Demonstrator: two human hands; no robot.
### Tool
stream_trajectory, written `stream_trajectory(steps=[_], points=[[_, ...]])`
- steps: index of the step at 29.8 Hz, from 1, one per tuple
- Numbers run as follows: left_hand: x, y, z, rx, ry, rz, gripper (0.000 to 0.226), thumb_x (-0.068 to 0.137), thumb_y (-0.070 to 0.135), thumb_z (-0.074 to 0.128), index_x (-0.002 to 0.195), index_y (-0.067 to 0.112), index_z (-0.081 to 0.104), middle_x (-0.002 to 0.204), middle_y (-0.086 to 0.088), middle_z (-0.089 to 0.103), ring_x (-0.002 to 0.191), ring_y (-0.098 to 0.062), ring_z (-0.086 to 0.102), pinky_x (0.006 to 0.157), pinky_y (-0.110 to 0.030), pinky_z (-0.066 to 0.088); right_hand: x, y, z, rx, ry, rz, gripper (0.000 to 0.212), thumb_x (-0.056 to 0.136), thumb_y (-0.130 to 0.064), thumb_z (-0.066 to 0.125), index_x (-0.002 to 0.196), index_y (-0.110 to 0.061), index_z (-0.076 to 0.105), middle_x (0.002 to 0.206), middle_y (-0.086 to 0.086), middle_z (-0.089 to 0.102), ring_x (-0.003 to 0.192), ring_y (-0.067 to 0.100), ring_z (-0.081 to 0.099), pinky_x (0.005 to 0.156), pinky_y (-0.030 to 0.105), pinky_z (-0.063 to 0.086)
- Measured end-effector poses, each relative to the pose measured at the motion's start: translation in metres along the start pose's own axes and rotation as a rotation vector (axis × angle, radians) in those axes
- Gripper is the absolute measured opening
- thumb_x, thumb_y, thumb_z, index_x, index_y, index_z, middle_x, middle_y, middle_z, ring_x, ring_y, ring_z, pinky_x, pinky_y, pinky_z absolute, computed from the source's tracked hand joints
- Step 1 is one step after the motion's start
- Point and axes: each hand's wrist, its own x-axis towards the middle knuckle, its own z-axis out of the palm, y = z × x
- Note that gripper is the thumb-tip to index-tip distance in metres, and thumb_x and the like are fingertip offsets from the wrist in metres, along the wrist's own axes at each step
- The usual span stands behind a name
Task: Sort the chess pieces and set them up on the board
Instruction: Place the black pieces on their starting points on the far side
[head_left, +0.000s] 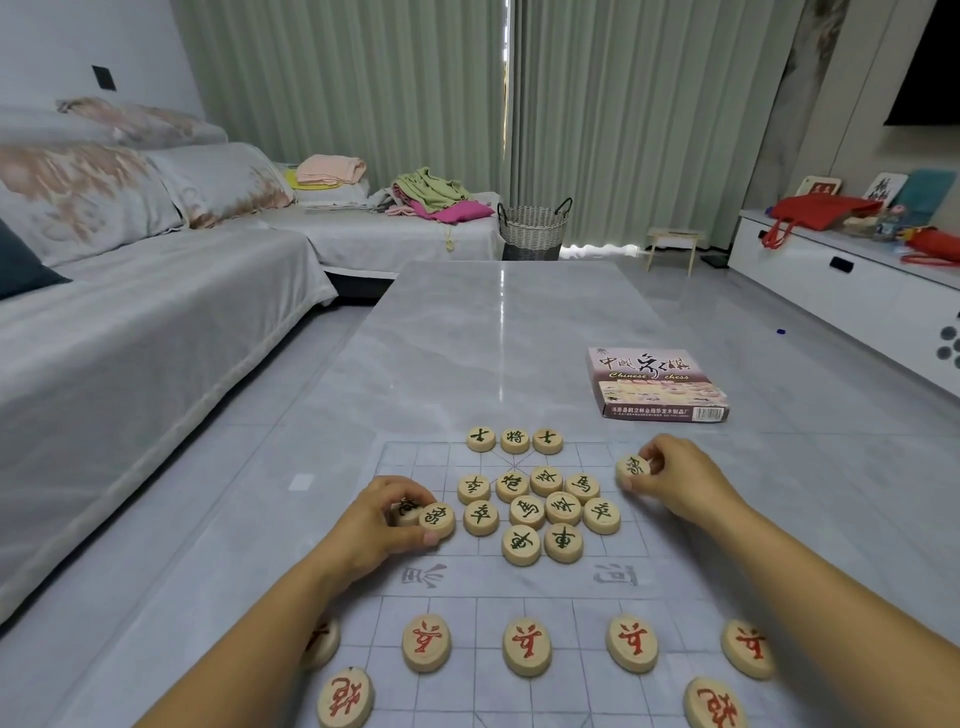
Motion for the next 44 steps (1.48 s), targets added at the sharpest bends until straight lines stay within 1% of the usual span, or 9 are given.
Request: stream_trajectory(steps=[5,9,15,20,24,30,34,39,44], points=[[0.002,-0.004,0.001,0.018,0.005,0.032,0.029,0.069,0.011,0.079,0.09,0.023,0.064,0.111,0.011,0.049,0.099,-0.009,0.05,0.077,-0.009,0.038,0.037,-0.018,0.016,0.064,0.009,-0.047,0.048,0.075,-0.035,0.074,0.112,-0.011,0.056,0.109,0.006,0.056,0.09,0.018,0.053,0.073,0.028,0.041],[0.005,-0.008,0.001,0.047,0.016,0.055,0.029,0.069,0.013,0.079,0.089,0.026,0.063,0.112,0.012,0.05,0.099,-0.006,0.05,0.076,-0.007,0.037,0.055,-0.026,0.031,0.091,-0.017,-0.066,0.044,0.075,-0.033,0.073,0.111,-0.013,0.057,0.109,0.007,0.055,0.09,0.018,0.053,0.073,0.028,0.041],[0.007,-0.009,0.002,0.115,0.028,0.071,0.031,0.068,0.017,0.08,0.09,0.028,0.062,0.11,0.016,0.048,0.098,-0.006,0.049,0.074,-0.002,0.037,0.06,-0.019,0.039,0.185,0.005,-0.064,0.045,0.074,-0.03,0.075,0.111,-0.011,0.058,0.1,0.006,0.054,0.081,0.016,0.05,0.061,0.025,0.037],[0.007,-0.007,0.003,0.133,-0.014,0.061,0.038,0.069,0.019,0.08,0.094,0.039,0.06,0.113,0.02,0.043,0.107,-0.005,0.047,0.082,-0.008,0.038,0.058,-0.017,0.04,0.174,0.005,-0.074,0.049,0.075,-0.035,0.074,0.115,-0.013,0.056,0.107,0.005,0.05,0.088,0.016,0.05,0.075,0.027,0.039],[0.005,-0.005,0.0,0.097,-0.047,0.036,0.034,0.071,0.015,0.078,0.093,0.035,0.062,0.115,0.018,0.044,0.106,-0.005,0.048,0.08,-0.007,0.039,0.054,-0.016,0.038,0.185,-0.024,-0.124,0.051,0.079,-0.033,0.07,0.124,-0.017,0.053,0.108,0.002,0.043,0.095,0.014,0.047,0.085,0.027,0.04],[0.022,0.009,-0.004,-0.179,0.187,-0.066,0.027,0.071,0.008,0.077,0.09,0.024,0.065,0.108,-0.001,0.06,0.097,-0.016,0.058,0.075,-0.02,0.051,0.054,-0.014,0.04,0.198,-0.005,-0.16,0.043,0.081,-0.03,0.069,0.121,-0.018,0.056,0.104,0.002,0.043,0.094,0.014,0.048,0.083,0.026,0.038],[0.062,0.019,-0.007,-0.15,0.279,-0.09,0.034,0.074,0.009,0.075,0.107,0.012,0.064,0.104,-0.004,0.057,0.104,-0.017,0.052,0.087,-0.026,0.038,0.055,-0.011,0.041,0.212,-0.007,-0.174,0.043,0.08,-0.028,0.07,0.119,-0.018,0.057,0.103,0.002,0.044,0.094,0.014,0.048,0.082,0.025,0.036],[0.103,0.009,0.006,0.125,0.311,-0.221,0.04,0.07,0.032,0.078,0.107,0.025,0.064,0.11,-0.003,0.056,0.11,-0.022,0.053,0.1,-0.039,0.039,0.059,-0.01,0.045,0.232,0.005,-0.175,0.042,0.079,-0.028,0.071,0.117,-0.018,0.058,0.096,-0.002,0.043,0.092,0.013,0.048,0.08,0.025,0.037],[0.113,0.013,0.012,0.375,0.331,-0.247,0.04,0.071,0.045,0.074,0.107,0.032,0.063,0.119,-0.003,0.05,0.119,-0.022,0.045,0.097,-0.036,0.034,0.062,-0.009,0.046,0.228,0.021,-0.181,0.042,0.078,-0.027,0.071,0.117,-0.019,0.058,0.094,-0.003,0.043,0.093,0.013,0.049,0.082,0.027,0.039]])
